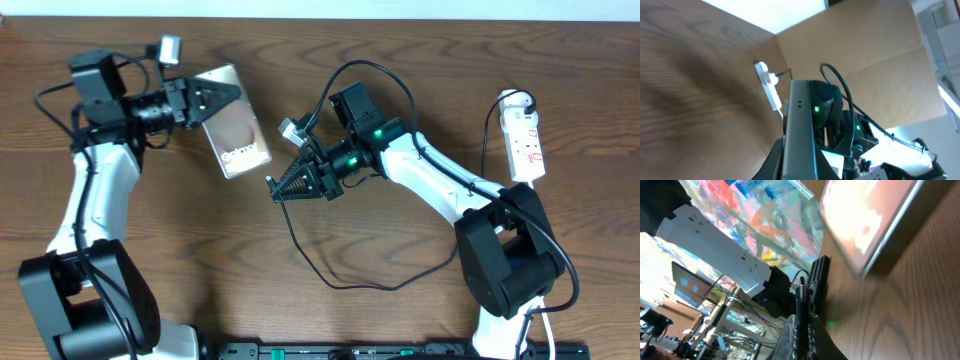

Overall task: Plug charger to phone and switch on socket
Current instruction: 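Lift the connector with the right gripper toward the phone's bottom edge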

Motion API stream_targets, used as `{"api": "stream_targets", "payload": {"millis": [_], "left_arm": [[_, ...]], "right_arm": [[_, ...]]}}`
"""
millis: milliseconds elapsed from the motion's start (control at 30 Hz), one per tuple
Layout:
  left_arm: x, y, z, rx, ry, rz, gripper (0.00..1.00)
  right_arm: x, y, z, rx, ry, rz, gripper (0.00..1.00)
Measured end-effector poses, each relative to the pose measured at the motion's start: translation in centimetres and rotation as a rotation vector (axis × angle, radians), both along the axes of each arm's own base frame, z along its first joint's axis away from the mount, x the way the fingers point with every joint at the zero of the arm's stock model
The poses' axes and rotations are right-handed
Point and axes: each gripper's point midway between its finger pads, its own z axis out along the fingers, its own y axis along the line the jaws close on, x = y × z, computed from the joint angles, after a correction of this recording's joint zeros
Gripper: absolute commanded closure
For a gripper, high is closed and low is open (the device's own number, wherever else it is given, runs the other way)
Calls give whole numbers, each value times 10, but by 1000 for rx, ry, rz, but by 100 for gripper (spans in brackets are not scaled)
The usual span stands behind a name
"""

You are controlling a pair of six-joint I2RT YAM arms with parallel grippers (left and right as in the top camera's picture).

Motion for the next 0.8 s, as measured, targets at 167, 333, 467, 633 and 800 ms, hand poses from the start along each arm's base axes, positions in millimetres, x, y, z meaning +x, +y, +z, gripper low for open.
{"api": "stream_targets", "payload": {"millis": [167,333,467,633,800], "left_arm": [[-2,-11,0,5,-15,-28,93],[-1,-10,2,10,-41,-27,93],[0,-10,3,14,-58,-27,93],[0,-10,4,16,-68,-27,93],[1,-9,5,18,-78,-24,92]], "right_arm": [[1,1,1,8,-13,0,99],[3,3,3,31,-50,1,99],[4,3,3,46,-76,3,99],[8,7,-6,92,-86,27,99],[15,13,-44,61,-6,35,99]]}}
